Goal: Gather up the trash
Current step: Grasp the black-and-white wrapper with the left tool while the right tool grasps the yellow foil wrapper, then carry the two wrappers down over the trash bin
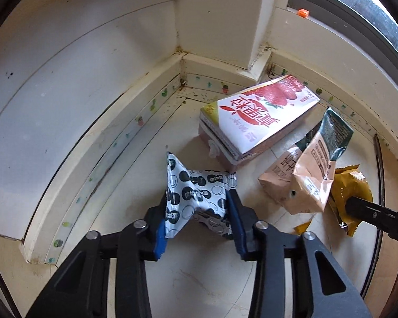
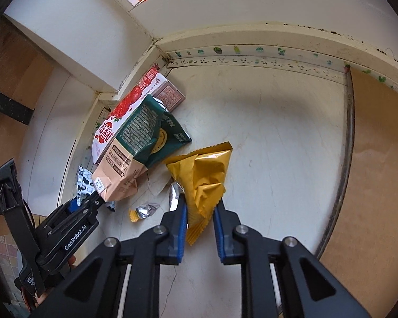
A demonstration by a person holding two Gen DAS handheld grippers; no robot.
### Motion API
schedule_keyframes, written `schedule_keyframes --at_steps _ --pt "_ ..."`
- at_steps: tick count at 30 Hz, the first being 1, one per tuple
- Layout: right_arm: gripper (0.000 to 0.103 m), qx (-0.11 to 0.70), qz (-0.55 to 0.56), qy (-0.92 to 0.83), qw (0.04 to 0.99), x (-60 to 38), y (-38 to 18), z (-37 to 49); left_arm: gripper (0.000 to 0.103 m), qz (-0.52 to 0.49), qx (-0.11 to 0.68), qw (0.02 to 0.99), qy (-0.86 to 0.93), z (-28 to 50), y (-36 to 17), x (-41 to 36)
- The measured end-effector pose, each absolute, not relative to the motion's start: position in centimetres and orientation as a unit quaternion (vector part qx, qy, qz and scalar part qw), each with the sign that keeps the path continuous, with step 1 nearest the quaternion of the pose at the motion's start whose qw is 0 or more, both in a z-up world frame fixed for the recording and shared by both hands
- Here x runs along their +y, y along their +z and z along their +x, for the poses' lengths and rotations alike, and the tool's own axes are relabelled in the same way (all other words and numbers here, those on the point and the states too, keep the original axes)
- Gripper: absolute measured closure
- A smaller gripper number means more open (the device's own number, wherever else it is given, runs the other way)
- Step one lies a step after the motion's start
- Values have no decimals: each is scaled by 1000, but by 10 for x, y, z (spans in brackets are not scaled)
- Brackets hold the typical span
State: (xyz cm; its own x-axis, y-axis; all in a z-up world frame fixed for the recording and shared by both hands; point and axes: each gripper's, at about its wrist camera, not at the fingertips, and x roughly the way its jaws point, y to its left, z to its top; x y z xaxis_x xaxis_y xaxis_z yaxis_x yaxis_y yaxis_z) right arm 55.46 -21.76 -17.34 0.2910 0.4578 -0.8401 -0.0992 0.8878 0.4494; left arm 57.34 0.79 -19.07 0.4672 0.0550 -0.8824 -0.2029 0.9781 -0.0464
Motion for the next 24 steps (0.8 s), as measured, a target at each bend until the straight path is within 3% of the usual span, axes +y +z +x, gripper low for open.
schedule_keyframes --at_steps 9,24 --pt "91 565 152 186 789 -211 -171 532 80 -64 503 860 50 555 -184 -7" --pt "91 530 155 197 810 -214 -114 426 80 -72 490 868 -40 426 -105 -27"
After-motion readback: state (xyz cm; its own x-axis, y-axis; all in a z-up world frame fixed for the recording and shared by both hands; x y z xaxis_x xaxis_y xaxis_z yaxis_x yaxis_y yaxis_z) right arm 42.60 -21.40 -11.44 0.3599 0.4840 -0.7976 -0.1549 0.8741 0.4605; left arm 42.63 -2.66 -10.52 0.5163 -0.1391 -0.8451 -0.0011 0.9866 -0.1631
